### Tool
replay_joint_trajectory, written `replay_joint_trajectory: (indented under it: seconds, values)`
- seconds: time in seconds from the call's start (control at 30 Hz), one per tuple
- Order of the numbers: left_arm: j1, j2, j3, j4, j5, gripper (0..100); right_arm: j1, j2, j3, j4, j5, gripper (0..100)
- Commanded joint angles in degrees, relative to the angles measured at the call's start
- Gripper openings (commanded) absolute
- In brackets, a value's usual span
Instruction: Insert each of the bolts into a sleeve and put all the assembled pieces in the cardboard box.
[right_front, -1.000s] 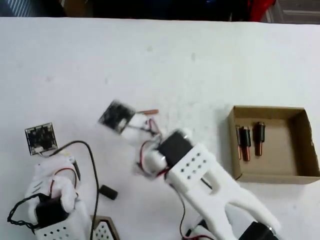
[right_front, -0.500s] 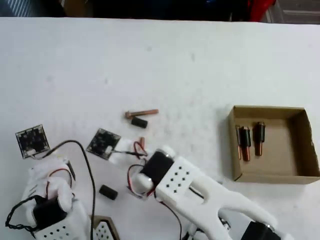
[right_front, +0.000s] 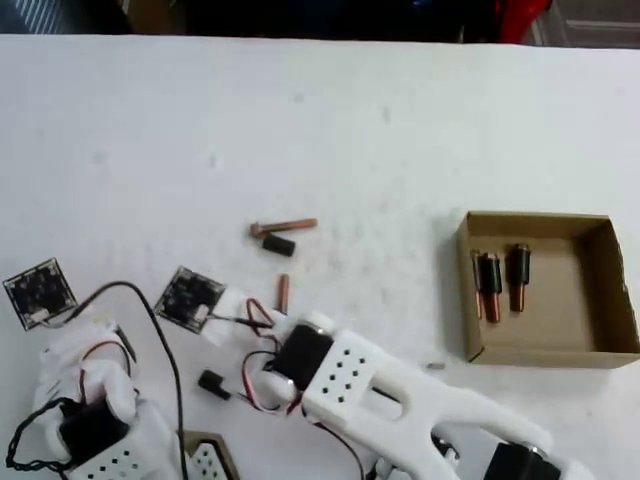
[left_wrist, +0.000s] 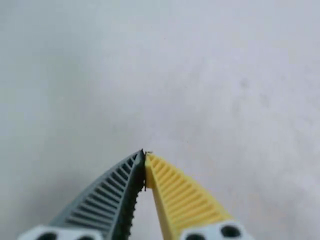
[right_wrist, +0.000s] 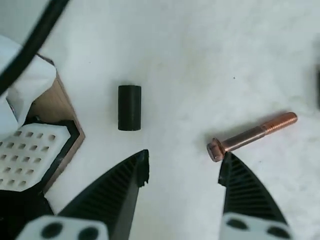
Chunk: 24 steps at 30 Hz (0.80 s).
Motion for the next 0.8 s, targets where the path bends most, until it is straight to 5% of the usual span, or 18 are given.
replay_joint_trajectory:
  seconds: [0.0, 0.47, 0.77]
  values:
    - [-3.21, -0.31, -2.55, -0.62, -0.53, 2, -0.66, -1.1, 0.88, -3.74, -1.14, 21.2]
    - [-9.89, -0.31, -2.55, -0.62, -0.62, 2, -1.01, -1.1, 3.78, -9.27, -7.03, 21.2]
    - [-9.98, -0.31, -2.55, -0.62, -0.62, 2, -3.56, -1.1, 13.01, -21.85, -7.21, 21.2]
